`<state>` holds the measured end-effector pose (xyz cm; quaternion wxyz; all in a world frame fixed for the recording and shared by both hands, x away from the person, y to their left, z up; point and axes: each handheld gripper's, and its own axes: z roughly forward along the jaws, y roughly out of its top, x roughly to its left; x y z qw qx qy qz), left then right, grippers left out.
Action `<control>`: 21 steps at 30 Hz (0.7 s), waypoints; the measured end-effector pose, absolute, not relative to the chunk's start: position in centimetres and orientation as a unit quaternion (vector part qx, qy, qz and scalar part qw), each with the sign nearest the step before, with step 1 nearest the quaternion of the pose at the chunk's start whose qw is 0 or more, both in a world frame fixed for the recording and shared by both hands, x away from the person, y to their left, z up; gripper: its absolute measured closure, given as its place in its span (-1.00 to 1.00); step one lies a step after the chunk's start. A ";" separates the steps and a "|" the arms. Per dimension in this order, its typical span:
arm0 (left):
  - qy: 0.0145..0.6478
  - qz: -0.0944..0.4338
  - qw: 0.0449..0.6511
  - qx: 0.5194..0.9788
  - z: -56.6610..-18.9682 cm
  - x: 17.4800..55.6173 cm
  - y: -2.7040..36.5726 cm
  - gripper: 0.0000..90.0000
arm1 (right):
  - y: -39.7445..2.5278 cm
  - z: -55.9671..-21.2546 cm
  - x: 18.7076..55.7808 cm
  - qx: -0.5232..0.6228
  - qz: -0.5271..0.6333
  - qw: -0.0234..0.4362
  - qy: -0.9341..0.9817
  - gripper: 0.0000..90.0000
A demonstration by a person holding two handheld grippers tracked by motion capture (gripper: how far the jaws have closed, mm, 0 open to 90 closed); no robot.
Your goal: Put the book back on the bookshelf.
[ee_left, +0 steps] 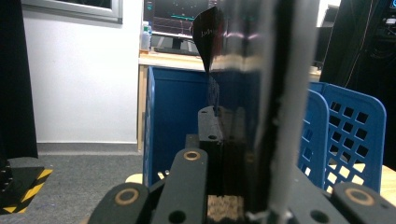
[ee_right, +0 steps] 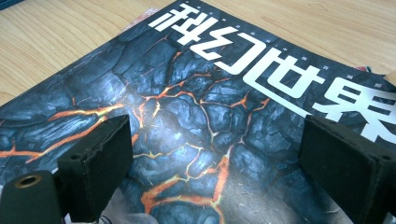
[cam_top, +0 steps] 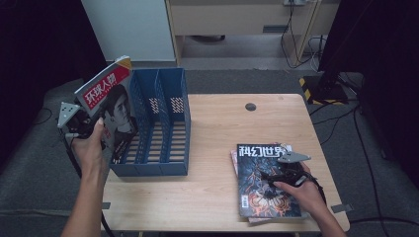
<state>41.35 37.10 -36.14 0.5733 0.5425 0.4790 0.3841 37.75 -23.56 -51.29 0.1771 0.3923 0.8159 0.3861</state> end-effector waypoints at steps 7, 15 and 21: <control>0.481 0.380 0.573 0.544 -37.5 41.3 37.2 0.91 | -23.6 -51.3 37.8 0.392 0.386 0.177 0.816 -0.77; 0.485 0.380 0.570 0.543 -38.8 41.0 37.2 0.91 | -23.6 -51.3 37.8 0.392 0.386 0.178 0.816 -0.77; 0.490 0.379 0.572 0.538 -39.9 40.9 37.1 0.91 | -23.5 -51.3 37.7 0.391 0.386 0.179 0.816 -0.77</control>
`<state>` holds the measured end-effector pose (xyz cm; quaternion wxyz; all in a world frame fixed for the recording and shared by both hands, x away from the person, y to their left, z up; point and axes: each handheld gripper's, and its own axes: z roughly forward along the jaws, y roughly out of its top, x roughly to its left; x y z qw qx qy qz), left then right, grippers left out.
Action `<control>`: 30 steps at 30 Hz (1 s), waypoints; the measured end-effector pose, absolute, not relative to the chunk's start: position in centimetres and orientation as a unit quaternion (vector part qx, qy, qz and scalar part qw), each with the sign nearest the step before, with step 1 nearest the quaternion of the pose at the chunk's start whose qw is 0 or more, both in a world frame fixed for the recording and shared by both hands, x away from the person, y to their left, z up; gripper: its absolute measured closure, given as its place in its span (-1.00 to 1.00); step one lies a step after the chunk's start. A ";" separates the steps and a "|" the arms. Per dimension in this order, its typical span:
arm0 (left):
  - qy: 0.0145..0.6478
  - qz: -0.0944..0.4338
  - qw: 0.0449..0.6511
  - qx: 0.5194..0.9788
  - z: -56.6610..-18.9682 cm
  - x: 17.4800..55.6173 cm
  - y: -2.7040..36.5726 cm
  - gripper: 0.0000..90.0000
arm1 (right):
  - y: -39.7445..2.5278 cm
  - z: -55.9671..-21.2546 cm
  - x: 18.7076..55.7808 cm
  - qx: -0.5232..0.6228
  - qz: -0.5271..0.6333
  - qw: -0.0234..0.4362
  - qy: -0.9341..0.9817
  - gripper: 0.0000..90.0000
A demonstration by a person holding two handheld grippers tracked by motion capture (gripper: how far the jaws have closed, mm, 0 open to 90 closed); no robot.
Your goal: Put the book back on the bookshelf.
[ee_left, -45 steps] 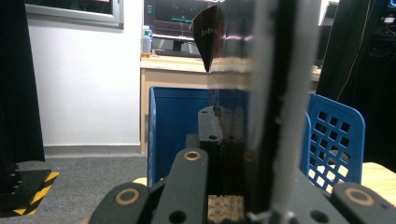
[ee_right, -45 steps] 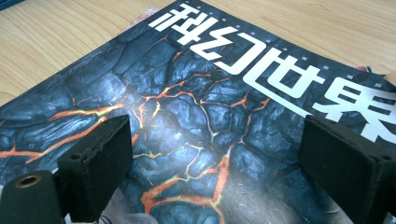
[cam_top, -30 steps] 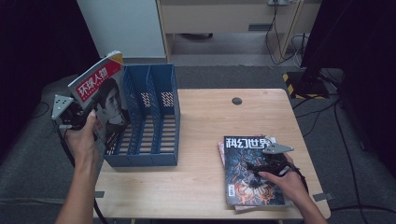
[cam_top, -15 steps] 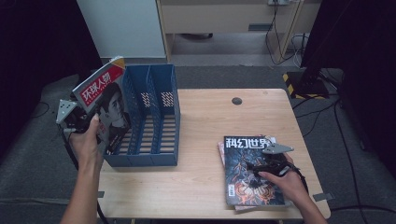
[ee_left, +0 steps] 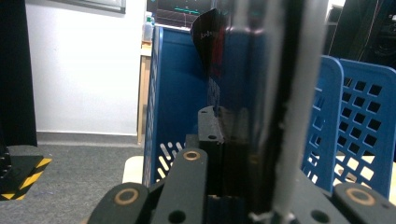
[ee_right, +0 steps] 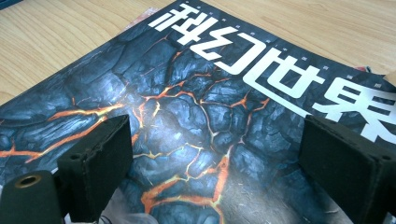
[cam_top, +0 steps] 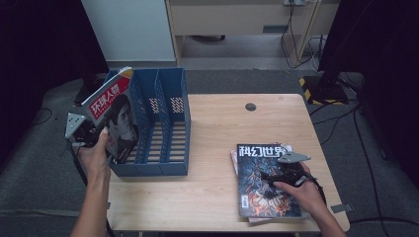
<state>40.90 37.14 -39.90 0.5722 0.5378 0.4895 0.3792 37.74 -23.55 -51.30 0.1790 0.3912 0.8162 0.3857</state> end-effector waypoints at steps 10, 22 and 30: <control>0.504 0.378 0.576 0.521 -41.4 40.3 38.0 0.90 | -23.5 -51.3 37.7 0.391 0.386 0.179 0.816 -0.77; 0.523 0.373 0.567 0.515 -42.2 39.4 38.8 0.88 | -23.5 -51.3 37.7 0.391 0.386 0.179 0.816 -0.77; 0.523 0.377 0.554 0.526 -42.2 39.2 39.1 0.81 | -23.5 -51.3 37.7 0.392 0.386 0.178 0.816 -0.77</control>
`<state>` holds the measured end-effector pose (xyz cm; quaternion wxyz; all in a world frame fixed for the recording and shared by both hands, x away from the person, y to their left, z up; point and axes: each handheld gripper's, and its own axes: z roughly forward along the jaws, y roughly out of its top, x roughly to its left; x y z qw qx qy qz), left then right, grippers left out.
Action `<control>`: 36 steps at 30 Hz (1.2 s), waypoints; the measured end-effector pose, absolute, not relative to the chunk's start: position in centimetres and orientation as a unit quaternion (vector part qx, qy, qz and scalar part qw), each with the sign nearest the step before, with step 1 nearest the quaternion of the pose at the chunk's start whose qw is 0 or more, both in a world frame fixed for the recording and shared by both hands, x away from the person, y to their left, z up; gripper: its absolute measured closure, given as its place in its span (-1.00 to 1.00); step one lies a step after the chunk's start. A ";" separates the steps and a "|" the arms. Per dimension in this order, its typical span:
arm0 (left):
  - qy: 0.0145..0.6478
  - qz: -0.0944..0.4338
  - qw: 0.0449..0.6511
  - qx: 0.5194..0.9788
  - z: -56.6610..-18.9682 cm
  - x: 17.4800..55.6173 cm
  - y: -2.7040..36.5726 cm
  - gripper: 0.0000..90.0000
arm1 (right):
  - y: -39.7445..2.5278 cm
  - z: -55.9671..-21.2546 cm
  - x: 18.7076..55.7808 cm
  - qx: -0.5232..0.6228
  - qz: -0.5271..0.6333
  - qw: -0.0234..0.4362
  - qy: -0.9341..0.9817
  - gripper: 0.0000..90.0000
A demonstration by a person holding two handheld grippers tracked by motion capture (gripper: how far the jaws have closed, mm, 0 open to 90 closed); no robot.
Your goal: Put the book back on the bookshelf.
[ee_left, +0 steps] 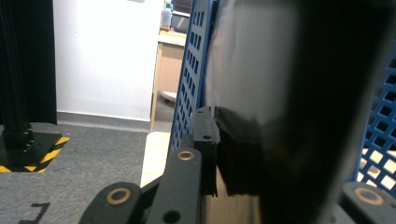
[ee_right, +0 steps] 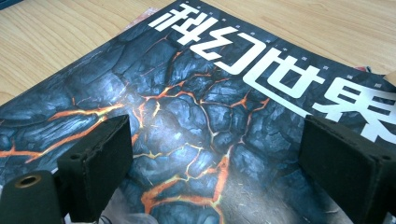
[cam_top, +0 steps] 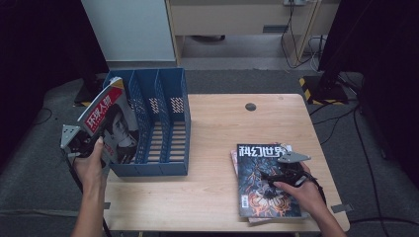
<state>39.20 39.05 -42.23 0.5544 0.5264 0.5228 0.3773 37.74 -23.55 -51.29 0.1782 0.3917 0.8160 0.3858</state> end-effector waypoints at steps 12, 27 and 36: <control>0.535 0.367 0.560 0.515 -42.0 39.3 39.2 0.67 | -23.5 -51.3 37.7 0.392 0.386 0.178 0.816 -0.77; 0.543 0.359 0.565 0.508 -41.8 39.2 39.6 0.91 | -23.5 -51.3 37.7 0.392 0.386 0.178 0.816 -0.77; 0.525 0.388 0.564 0.506 -40.9 39.4 39.0 0.92 | -23.5 -51.3 37.7 0.391 0.386 0.179 0.816 -0.77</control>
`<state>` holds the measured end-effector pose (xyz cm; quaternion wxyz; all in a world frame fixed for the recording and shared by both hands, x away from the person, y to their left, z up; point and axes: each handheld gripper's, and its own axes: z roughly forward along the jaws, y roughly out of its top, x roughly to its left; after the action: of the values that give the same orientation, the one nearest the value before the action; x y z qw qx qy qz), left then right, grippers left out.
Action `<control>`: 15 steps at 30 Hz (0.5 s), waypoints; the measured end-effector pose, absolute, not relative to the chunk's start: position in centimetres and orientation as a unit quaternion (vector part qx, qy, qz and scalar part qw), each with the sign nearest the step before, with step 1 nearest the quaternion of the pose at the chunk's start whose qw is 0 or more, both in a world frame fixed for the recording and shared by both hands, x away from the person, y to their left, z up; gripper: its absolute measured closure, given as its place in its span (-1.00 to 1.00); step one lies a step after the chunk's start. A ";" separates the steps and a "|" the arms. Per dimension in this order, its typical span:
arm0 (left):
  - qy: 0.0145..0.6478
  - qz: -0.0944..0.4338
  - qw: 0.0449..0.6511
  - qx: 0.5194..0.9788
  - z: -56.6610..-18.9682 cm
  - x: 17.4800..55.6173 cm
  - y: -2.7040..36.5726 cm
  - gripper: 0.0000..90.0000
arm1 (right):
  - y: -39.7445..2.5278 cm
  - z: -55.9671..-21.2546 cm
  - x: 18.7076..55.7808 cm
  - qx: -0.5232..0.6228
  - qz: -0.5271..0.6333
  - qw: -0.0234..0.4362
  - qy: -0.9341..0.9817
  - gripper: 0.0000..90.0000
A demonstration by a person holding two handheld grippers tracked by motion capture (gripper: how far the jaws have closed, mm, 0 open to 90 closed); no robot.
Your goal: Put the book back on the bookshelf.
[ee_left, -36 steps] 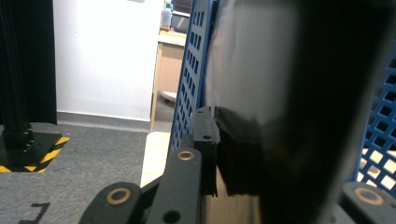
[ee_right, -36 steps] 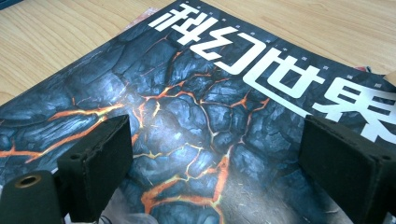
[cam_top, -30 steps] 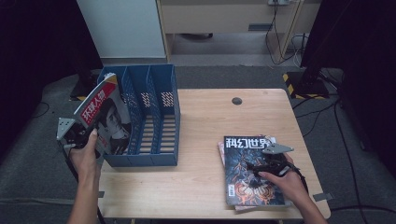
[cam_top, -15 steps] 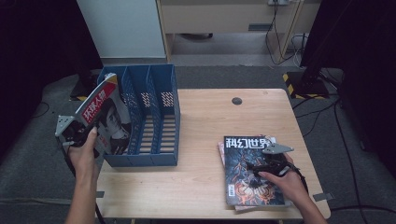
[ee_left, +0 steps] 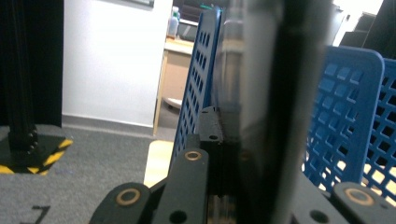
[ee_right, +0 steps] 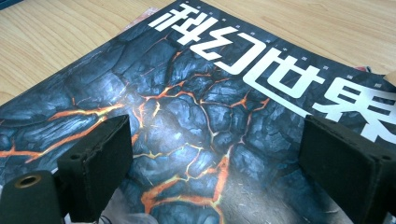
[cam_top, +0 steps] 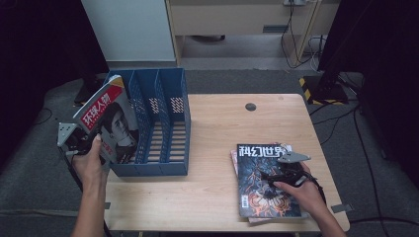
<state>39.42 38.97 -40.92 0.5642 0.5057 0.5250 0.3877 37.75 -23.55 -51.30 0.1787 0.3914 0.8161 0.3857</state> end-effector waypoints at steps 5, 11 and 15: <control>0.511 0.400 0.568 0.507 -40.2 40.0 38.7 0.92 | -23.6 -51.3 37.7 0.391 0.386 0.179 0.816 -0.77; 0.505 0.398 0.577 0.503 -40.3 40.6 38.8 0.92 | -23.5 -51.3 37.7 0.392 0.386 0.178 0.816 -0.77; 0.501 0.404 0.575 0.505 -40.6 41.0 38.7 0.92 | -23.5 -51.3 37.7 0.391 0.386 0.179 0.816 -0.77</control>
<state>41.04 38.73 -40.60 0.5749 0.5046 0.5013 0.4044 37.74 -23.55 -51.30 0.1790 0.3913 0.8161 0.3857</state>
